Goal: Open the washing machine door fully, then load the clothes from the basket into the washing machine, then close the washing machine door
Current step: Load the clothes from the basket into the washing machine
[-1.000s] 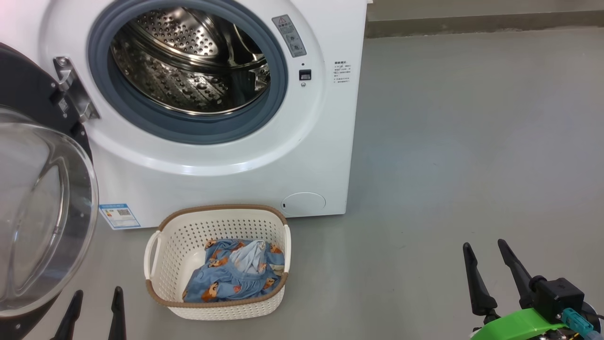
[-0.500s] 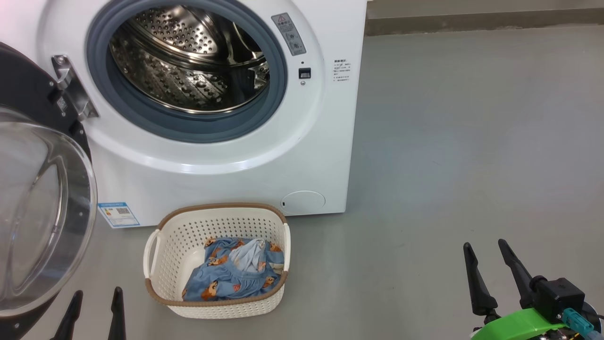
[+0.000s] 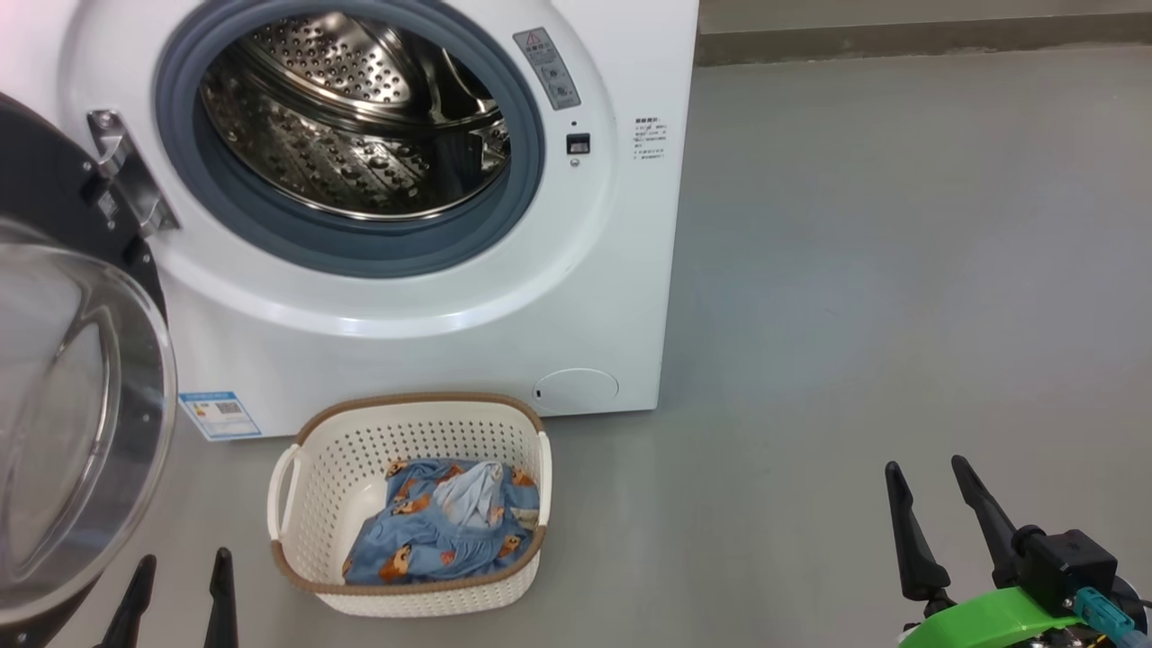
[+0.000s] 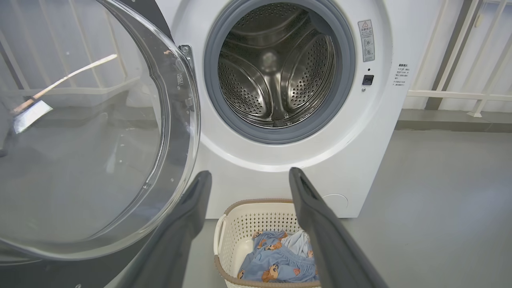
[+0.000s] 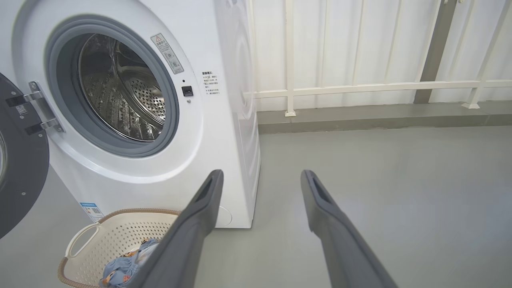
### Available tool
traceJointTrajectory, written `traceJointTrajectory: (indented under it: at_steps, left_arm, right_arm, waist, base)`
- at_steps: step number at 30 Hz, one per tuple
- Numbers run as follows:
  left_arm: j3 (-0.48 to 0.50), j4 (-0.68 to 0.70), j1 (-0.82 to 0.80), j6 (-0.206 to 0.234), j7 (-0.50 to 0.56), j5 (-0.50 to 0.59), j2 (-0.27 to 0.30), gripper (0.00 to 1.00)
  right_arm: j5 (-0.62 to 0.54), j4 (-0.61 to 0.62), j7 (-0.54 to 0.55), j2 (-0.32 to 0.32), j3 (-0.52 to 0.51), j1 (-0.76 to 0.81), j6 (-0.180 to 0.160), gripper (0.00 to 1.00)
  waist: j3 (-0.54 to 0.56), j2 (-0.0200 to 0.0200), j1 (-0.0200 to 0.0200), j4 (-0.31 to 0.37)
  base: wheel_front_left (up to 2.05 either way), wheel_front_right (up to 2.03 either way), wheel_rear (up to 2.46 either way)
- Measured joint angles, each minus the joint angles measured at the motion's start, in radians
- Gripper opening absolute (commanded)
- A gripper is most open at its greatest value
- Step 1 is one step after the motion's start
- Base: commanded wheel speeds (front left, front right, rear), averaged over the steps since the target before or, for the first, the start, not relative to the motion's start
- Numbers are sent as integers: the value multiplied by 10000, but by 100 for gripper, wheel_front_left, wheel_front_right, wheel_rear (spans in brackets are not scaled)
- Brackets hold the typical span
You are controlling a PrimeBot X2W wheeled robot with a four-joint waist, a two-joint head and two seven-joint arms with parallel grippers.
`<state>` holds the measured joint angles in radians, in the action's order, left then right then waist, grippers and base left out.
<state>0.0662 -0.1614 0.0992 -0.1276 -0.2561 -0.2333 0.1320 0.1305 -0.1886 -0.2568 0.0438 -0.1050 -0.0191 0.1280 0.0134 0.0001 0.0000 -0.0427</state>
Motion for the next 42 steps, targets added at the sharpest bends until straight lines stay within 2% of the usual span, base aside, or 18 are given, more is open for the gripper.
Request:
traceJointTrajectory:
  at_steps: [18,42]
  left_arm:
    - [297,82,-13,0,0,15,-59,100]
    - [238,84,-13,0,0,-65,-58,100]
  right_arm:
    - [0,31,0,0,-23,-2,0,100]
    - [27,31,0,-2,-46,-2,0,100]
  waist:
    - [-224,0,0,-20]
    - [-263,-1,0,-11]
  base:
    - [160,-160,0]
    - [8,-8,0]
